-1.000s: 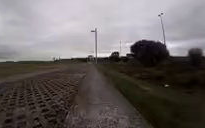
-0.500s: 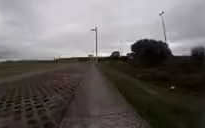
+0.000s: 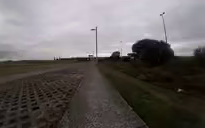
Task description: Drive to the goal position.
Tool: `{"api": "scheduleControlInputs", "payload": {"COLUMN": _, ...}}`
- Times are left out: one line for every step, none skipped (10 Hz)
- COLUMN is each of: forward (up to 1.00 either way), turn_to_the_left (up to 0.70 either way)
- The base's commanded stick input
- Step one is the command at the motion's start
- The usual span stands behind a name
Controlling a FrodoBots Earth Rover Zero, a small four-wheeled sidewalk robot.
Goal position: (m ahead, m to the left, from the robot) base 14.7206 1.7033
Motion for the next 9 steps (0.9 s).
{"api": "scheduleControlInputs", "payload": {"forward": 0.70, "turn_to_the_left": 0.00}}
{"api": "scheduleControlInputs", "payload": {"forward": 0.70, "turn_to_the_left": 0.00}}
{"api": "scheduleControlInputs", "payload": {"forward": 0.70, "turn_to_the_left": 0.00}}
{"api": "scheduleControlInputs", "payload": {"forward": 0.70, "turn_to_the_left": 0.00}}
{"api": "scheduleControlInputs", "payload": {"forward": 0.70, "turn_to_the_left": 0.00}}
{"api": "scheduleControlInputs", "payload": {"forward": 0.70, "turn_to_the_left": 0.00}}
{"api": "scheduleControlInputs", "payload": {"forward": 0.70, "turn_to_the_left": 0.00}}
{"api": "scheduleControlInputs", "payload": {"forward": 0.70, "turn_to_the_left": 0.00}}
{"api": "scheduleControlInputs", "payload": {"forward": 0.70, "turn_to_the_left": 0.00}}
